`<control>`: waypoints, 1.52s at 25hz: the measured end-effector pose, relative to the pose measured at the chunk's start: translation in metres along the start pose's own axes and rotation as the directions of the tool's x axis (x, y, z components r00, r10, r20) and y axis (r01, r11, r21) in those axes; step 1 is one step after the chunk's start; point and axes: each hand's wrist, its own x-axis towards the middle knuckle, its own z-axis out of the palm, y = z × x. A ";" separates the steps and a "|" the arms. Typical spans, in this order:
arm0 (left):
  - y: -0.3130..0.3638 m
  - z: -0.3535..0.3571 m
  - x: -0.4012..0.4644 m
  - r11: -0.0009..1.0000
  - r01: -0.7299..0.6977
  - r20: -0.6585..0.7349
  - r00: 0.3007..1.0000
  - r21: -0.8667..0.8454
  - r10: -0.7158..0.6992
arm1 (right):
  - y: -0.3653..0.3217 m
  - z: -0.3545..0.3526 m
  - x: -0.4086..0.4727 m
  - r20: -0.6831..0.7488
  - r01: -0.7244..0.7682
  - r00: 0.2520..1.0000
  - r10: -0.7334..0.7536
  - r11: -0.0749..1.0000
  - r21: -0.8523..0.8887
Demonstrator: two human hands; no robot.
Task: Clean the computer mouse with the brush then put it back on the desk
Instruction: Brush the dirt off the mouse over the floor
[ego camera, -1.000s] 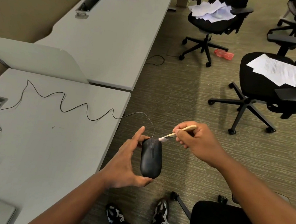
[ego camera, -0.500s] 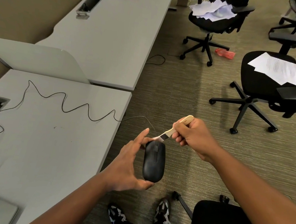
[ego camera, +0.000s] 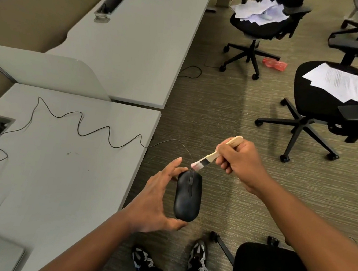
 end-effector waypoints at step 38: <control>0.001 -0.004 0.007 0.996 0.061 0.086 0.995 -0.059 -0.055 | -0.019 0.017 -0.037 0.321 0.383 0.909 -0.265 0.837 -0.392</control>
